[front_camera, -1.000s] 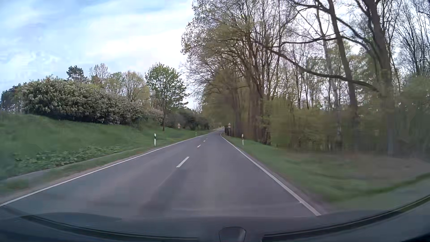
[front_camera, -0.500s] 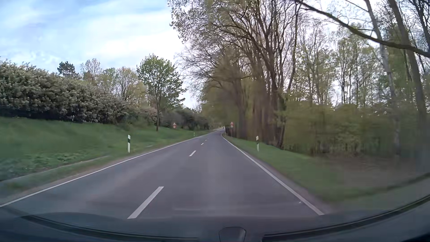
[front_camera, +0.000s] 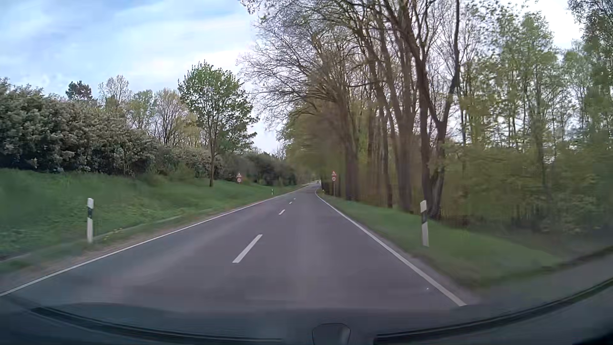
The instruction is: Follow the waypoints while adhering to traffic rules and regulations
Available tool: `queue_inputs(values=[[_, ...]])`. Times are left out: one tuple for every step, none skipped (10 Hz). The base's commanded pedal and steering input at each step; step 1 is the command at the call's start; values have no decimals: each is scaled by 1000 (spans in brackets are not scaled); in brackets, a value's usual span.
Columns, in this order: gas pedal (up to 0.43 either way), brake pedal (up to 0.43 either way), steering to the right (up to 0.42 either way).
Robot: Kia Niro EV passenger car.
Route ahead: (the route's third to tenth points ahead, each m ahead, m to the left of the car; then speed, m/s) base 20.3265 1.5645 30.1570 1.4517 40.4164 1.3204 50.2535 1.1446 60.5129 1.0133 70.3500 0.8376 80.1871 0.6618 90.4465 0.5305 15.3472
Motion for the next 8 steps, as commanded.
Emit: queue_inputs(values=[[67,0,-2],[67,0,-2],[67,0,-1],[67,0,-2],[67,0,-2],[67,0,-2],[67,0,-1],[67,0,-2]])
